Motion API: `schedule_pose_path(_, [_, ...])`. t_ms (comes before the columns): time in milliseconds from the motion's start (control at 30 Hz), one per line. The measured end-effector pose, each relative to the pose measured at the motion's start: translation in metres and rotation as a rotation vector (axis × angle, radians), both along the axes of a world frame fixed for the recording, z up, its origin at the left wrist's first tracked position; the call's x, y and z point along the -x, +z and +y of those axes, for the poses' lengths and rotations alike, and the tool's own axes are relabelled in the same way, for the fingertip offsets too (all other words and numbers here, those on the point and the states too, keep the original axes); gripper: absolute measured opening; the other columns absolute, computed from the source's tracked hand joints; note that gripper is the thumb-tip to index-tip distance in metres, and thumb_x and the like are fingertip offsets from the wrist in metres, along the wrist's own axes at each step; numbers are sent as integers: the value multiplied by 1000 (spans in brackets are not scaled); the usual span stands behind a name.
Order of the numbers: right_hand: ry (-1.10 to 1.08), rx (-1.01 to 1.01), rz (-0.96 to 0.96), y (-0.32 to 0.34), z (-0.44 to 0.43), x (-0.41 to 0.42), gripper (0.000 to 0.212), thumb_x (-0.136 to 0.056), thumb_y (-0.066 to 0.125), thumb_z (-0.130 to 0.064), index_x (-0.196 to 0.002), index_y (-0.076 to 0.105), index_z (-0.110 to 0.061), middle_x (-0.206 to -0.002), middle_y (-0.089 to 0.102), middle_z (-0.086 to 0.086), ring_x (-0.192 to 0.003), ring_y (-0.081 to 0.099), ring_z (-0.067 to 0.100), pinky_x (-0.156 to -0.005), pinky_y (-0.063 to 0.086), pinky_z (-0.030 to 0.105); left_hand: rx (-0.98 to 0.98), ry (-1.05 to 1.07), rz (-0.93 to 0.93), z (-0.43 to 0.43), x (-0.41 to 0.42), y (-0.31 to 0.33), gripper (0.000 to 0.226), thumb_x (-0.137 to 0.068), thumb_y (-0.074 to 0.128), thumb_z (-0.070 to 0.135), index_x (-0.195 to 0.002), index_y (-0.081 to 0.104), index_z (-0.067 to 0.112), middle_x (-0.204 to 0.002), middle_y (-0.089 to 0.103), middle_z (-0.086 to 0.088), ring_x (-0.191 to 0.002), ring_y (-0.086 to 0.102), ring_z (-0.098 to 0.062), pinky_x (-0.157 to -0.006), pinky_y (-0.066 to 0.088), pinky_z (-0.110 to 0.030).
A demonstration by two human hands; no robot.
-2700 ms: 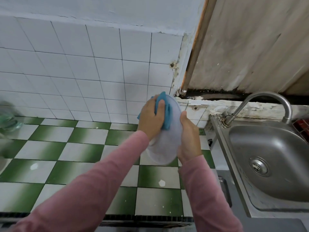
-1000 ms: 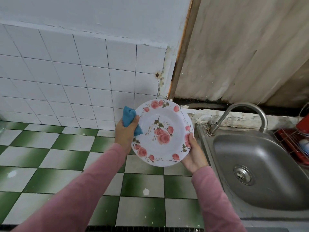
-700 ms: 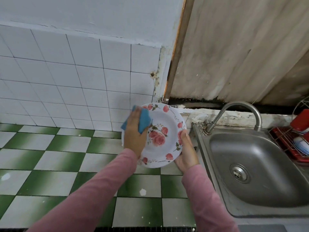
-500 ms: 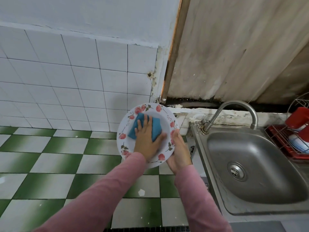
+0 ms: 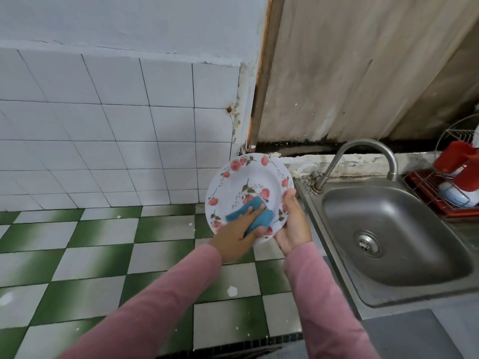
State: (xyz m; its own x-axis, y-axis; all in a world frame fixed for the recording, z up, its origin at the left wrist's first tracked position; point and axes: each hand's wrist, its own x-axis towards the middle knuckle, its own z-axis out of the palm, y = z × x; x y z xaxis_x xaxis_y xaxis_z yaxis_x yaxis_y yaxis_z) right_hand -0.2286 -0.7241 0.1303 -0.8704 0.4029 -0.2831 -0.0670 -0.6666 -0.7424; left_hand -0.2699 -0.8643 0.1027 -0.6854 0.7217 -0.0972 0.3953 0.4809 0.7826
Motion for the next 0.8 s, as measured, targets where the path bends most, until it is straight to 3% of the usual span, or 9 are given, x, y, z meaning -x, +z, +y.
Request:
schedule_pose_path(100, [-64,-30,-11,1,9,-14,59,-95,53,-47,-144,49,-15,-135,61,20,-123,59,39,-106,44,59,-42,-76,-76,3,11,6,46,-100,46,45,-146,39,38,-148,43,4,-134,41,-20,-113,37,-41])
schedule_pose_path(167, [-114,-92,-38,4,19,-33,44,-102,50,-35,-141,52,-13,-131,64,19,-120,63,37,-101,49,56,-105,-97,-179,14,15,17,33,-102,46,38,-134,51,30,-121,59,0,-108,57,-21,-96,49,-34])
schedule_pose_path(233, [-188,-172,-86,10,30,-56,33,-103,52,-20,-135,57,-12,-126,67,18,-115,66,36,-97,53,54,-203,-41,-293,32,12,27,26,-103,42,39,-124,54,28,-105,61,0,-87,57,-15,-77,48,-26])
schedule_pose_path(267, [-234,-205,-111,15,36,-68,30,-102,53,-14,-131,60,-13,-124,68,17,-113,66,36,-96,53,54,-241,-6,-338,43,8,31,26,-103,41,41,-123,53,29,-104,61,2,-86,57,-12,-73,47,-23])
schedule_pose_path(367, [-377,-277,-170,32,58,-109,25,-100,54,-8,-119,65,-19,-116,72,13,-106,69,33,-92,55,51,-314,55,-447,80,-6,38,36,-102,43,43,-131,55,24,-107,63,8,-94,60,-10,-75,47,-23])
schedule_pose_path(467, [-499,-359,-193,45,85,-152,23,-102,51,-10,-113,66,-23,-102,76,3,-93,73,22,-75,60,39,-349,26,-539,123,-30,40,31,-99,47,48,-126,56,33,-120,65,5,-108,62,-17,-96,51,-37])
schedule_pose_path(533, [-582,-408,-206,50,104,-182,24,-103,51,-11,-119,65,-20,-100,77,0,-90,74,19,-69,60,33,-346,-21,-562,153,-55,46,31,-98,46,50,-126,53,36,-124,63,4,-112,60,-19,-101,49,-43])
schedule_pose_path(667, [-699,-524,-204,58,145,-244,25,-103,49,-10,-120,65,-18,-105,76,0,-97,72,20,-74,60,31,-345,-99,-530,217,-116,67,26,-101,42,46,-122,52,33,-114,61,6,-103,59,-14,-95,51,-36])
schedule_pose_path(800, [-786,-630,-223,67,197,-318,24,-104,49,-15,-122,66,-15,-109,75,3,-103,71,23,-85,60,39,-400,-134,-540,290,-185,79,21,-102,42,43,-117,53,32,-112,64,4,-103,63,-18,-93,52,-37])
